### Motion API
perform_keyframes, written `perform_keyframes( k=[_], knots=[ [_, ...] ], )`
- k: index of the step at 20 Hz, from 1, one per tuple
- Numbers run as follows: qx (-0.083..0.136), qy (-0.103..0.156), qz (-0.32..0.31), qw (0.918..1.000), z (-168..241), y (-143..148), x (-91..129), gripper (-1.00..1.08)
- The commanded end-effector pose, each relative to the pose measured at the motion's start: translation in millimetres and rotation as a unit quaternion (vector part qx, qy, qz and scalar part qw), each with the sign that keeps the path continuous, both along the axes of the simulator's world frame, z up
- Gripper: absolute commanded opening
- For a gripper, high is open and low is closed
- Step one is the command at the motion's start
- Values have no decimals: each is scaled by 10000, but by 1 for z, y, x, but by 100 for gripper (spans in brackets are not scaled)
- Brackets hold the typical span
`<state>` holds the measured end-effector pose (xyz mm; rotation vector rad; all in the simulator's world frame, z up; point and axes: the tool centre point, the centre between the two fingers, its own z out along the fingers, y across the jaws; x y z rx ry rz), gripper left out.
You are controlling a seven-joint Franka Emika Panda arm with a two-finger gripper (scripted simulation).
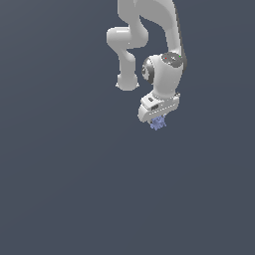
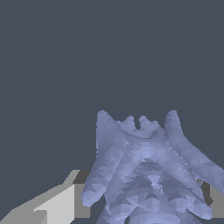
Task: Pick up the object and move it to a goal position.
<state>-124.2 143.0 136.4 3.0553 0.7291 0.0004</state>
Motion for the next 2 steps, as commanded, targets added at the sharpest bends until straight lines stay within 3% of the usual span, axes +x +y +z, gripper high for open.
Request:
perform_keyframes(
  k=[1,2],
  knots=[
    [0,2,-7,10000,-1,-2,1,-100],
    [2,2,-7,10000,-1,-3,2,-100]
  ],
)
